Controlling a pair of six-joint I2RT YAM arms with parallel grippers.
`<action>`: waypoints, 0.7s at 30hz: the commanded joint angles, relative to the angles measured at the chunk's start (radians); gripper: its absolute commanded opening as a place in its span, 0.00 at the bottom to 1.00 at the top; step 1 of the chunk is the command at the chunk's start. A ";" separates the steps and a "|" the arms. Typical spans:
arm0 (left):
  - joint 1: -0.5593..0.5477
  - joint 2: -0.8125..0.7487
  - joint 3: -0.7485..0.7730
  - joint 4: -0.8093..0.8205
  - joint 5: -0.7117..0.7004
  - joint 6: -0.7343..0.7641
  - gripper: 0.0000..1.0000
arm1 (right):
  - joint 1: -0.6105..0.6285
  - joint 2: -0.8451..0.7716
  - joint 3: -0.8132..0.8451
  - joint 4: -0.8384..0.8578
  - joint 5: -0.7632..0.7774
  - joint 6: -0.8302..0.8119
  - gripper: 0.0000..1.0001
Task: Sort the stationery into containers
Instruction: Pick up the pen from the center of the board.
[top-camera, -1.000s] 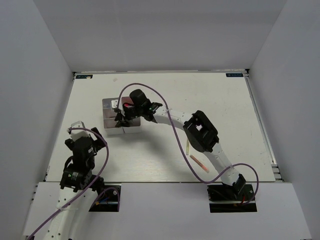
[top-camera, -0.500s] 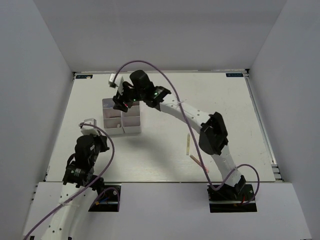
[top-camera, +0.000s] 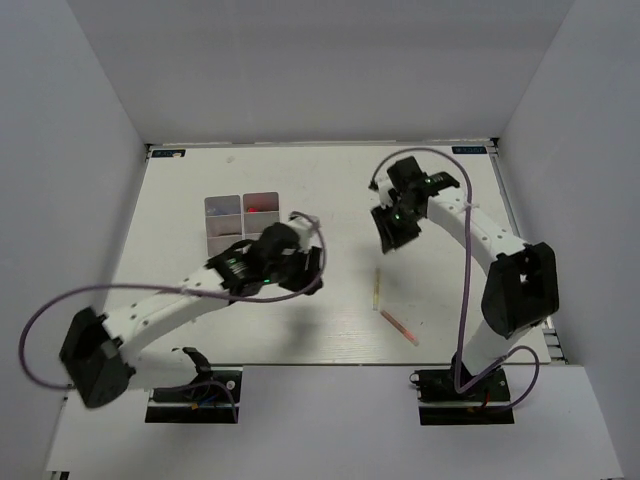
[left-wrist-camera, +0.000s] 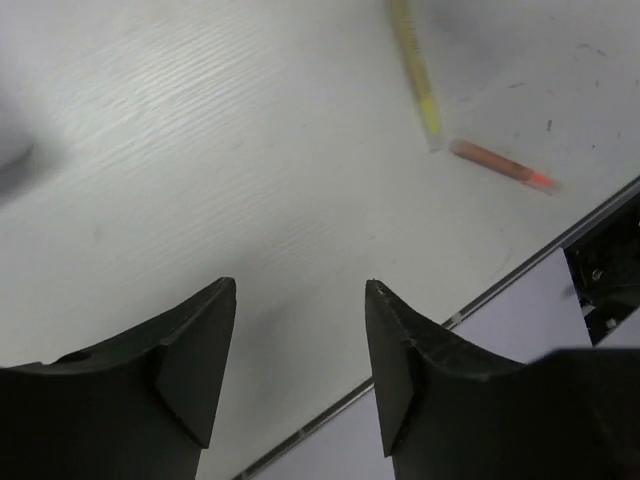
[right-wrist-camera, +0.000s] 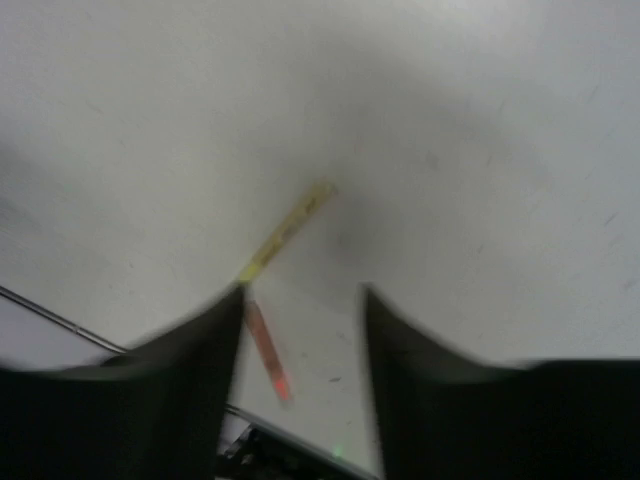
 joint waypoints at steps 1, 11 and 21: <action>-0.190 0.218 0.213 -0.029 -0.228 -0.055 0.62 | -0.025 -0.161 -0.174 -0.034 0.025 0.016 0.36; -0.350 0.767 0.666 -0.131 -0.500 -0.267 0.50 | -0.246 -0.392 -0.492 0.211 0.200 0.122 0.28; -0.378 0.965 0.851 -0.124 -0.542 -0.346 0.72 | -0.414 -0.444 -0.536 0.242 0.037 0.237 0.53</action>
